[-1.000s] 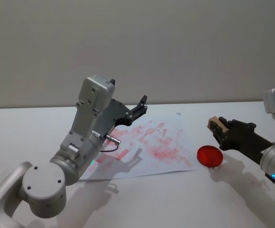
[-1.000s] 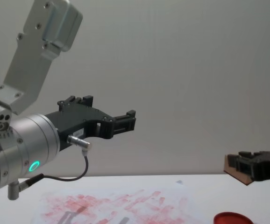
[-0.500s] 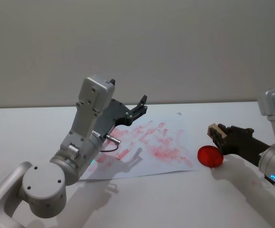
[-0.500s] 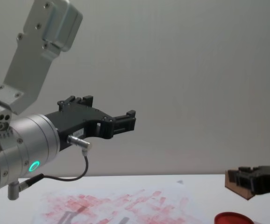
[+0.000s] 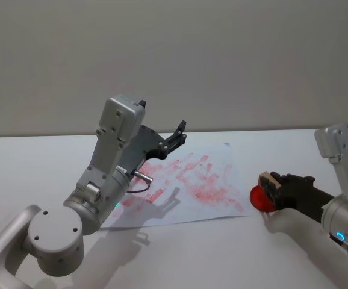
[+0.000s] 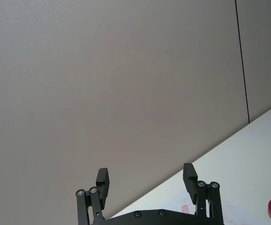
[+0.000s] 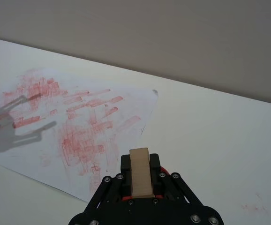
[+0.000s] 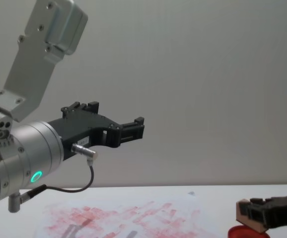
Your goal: Use the one hand to pick up the stamp and affix it onto the A4 paper.
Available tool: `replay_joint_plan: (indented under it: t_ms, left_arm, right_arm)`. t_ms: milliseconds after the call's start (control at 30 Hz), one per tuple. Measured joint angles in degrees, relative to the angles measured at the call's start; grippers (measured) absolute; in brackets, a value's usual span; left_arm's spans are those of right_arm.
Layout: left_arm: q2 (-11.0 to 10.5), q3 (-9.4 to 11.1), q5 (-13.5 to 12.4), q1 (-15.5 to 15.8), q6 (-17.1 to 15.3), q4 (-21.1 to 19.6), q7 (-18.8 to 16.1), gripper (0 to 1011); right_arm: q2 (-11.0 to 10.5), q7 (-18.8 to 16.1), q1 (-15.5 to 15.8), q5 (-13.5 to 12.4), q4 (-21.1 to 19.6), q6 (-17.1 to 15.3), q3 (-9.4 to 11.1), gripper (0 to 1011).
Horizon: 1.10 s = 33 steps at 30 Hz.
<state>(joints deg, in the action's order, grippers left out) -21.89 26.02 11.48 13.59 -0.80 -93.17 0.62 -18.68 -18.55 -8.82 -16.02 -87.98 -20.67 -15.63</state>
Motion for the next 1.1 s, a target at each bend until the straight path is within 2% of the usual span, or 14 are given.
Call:
replay_joint_plan:
  t_ms: [400, 800, 933, 967, 1033, 1100]
  left_arm:
    - [0.0, 0.0, 0.0, 0.0, 0.0, 0.0, 0.0, 1001]
    - [0.0, 0.0, 0.0, 0.0, 0.0, 0.0, 0.0, 1001]
    - [0.0, 0.0, 0.0, 0.0, 0.0, 0.0, 0.0, 1001]
    - [0.0, 0.0, 0.0, 0.0, 0.0, 0.0, 0.0, 1001]
    - [0.0, 0.0, 0.0, 0.0, 0.0, 0.0, 0.0, 1001]
    - [0.0, 0.0, 0.0, 0.0, 0.0, 0.0, 0.0, 1001]
  right_arm:
    - [0.1, 1.3, 0.4, 0.8, 0.8, -0.4, -0.3, 229]
    - [0.8, 0.7, -1.1, 1.9, 3.0, 0.6, -0.5, 232]
    - [1.0, 0.5, -1.6, 2.2, 3.6, 0.9, -0.6, 346]
    - [1.0, 0.5, -1.6, 2.3, 3.7, 0.9, -0.6, 346]
    - [1.0, 0.4, -1.8, 2.4, 3.9, 1.1, -0.6, 453]
    - [1.1, 0.3, -1.9, 2.5, 4.1, 1.1, -0.6, 493]
